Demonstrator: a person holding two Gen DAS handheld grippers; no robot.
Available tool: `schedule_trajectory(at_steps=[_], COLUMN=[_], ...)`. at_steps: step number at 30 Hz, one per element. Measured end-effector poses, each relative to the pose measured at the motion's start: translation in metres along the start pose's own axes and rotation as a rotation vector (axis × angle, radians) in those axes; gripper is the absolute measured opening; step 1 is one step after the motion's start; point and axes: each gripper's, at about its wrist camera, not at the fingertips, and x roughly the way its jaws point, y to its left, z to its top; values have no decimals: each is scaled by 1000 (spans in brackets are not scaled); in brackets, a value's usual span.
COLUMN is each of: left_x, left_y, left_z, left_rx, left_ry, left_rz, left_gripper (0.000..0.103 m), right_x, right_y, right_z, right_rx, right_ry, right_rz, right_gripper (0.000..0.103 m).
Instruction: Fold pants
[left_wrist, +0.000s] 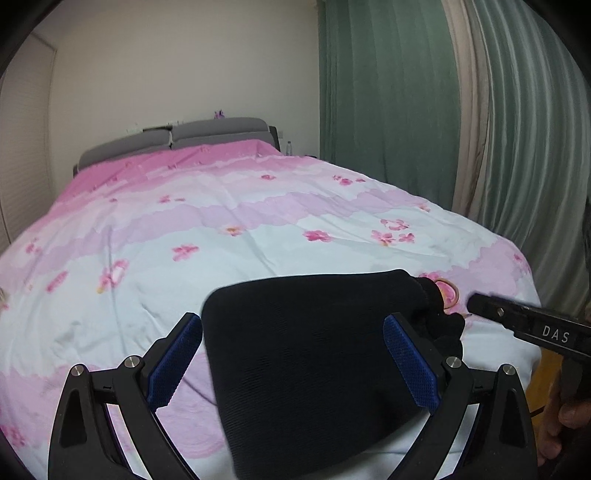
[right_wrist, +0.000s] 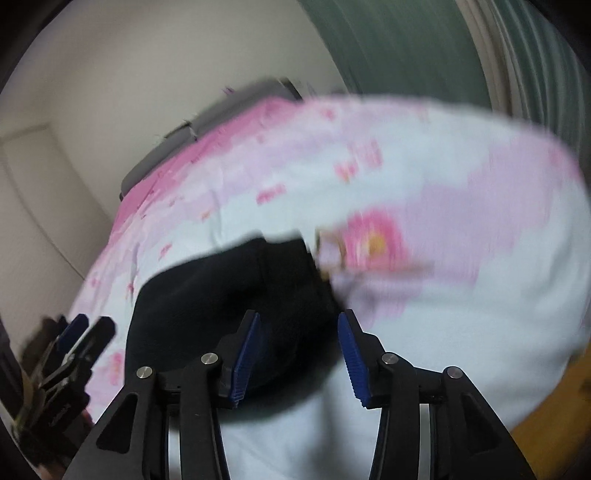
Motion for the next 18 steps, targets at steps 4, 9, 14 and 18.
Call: schedule_trajectory(at_steps=[4,9,14,18], left_x=[24,52,71,76], left_y=[1,9,17,19], left_z=[-6,-21,-29,-31], left_rx=[-28,-37,-58,-62], left_ry=[47,121,167,177], left_rz=[-22,13,-9,-2], left_gripper=[100,100,101,102], right_x=[14,66,82,92], right_y=[29,39,37,28], right_z=[19,11,-9,-12], right_rx=[-197,-309,-398,-396], right_ry=[-47,114,155,171], right_rz=[33,29,-33,-33], right_gripper=[45,45,45,46])
